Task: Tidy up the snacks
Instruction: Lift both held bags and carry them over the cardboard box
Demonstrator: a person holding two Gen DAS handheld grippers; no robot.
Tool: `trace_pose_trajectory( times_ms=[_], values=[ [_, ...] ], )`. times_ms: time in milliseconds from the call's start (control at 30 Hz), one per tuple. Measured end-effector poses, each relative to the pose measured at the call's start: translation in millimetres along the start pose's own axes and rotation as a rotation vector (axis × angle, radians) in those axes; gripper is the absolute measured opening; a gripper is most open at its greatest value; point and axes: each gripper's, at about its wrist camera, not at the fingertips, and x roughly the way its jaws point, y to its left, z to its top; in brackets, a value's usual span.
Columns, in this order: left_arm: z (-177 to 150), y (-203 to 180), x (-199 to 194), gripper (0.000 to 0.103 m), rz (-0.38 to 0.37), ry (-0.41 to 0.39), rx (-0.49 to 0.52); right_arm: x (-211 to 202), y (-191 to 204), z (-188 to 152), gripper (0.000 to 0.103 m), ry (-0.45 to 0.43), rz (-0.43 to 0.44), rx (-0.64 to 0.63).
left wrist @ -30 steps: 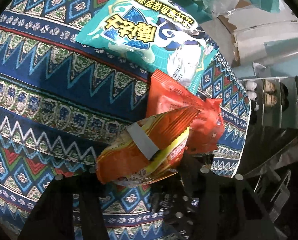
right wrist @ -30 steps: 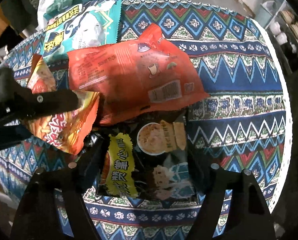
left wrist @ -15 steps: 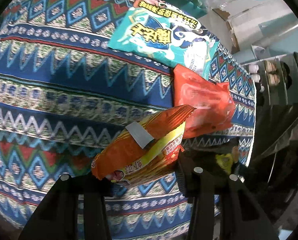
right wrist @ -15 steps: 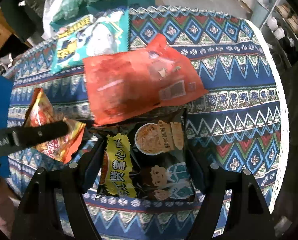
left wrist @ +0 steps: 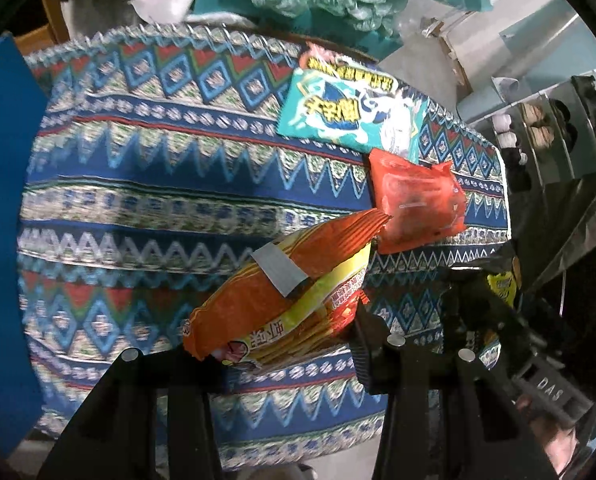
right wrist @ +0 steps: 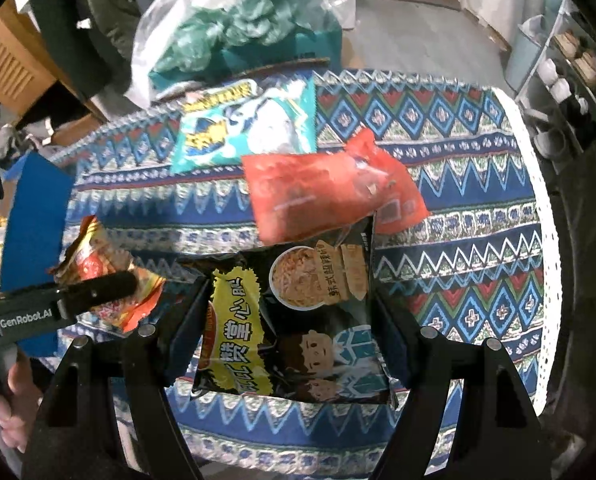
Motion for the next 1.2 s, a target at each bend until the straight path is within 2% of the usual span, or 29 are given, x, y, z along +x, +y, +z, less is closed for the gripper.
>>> trace_pose_trajectory(
  times_ms=[300, 667, 1200],
  values=[
    [-9.8, 25.2, -50.8, 0.045, 0.032, -0.057, 0.057, -23.3, 40.5, 3.7, 0.077, -0.039, 0.03, -0.053],
    [-24.0, 66.3, -101.0, 0.045, 0.041, -0.126, 0.051, -42.3, 108.6, 12.3, 0.077, -0.079, 0.081, -0.149],
    [-36.3, 143.0, -158.5, 0.045, 0.038, -0.232, -0.045, -45.7, 216.5, 25.6, 0.077, -0.09, 0.181, -0.279]
  ],
)
